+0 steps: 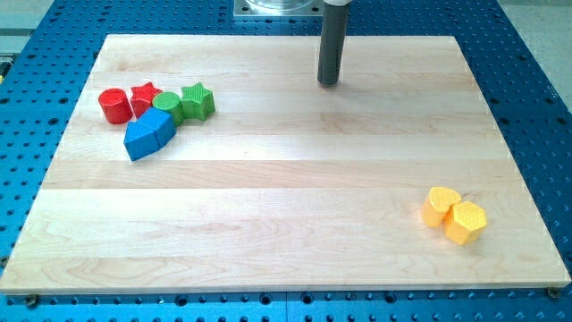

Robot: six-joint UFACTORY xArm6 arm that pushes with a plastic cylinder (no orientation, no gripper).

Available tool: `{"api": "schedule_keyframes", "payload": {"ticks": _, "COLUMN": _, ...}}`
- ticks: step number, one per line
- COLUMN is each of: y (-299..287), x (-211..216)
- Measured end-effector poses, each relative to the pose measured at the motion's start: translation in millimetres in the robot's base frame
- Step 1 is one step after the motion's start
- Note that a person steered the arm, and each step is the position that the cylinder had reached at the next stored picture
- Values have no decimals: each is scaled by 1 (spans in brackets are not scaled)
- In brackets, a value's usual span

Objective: Place the red star at the left of the green circle

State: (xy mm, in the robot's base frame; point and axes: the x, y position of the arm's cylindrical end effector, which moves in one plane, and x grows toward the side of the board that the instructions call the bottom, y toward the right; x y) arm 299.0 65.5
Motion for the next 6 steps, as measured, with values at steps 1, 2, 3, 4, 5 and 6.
{"api": "schedule_keyframes", "payload": {"ticks": 1, "y": -68, "x": 8}}
{"api": "schedule_keyframes", "payload": {"ticks": 2, "y": -185, "x": 8}}
{"api": "schedule_keyframes", "payload": {"ticks": 3, "y": -253, "x": 24}}
{"api": "schedule_keyframes", "payload": {"ticks": 4, "y": -278, "x": 49}}
{"api": "schedule_keyframes", "payload": {"ticks": 5, "y": -302, "x": 53}}
{"api": "schedule_keyframes", "payload": {"ticks": 6, "y": -293, "x": 62}}
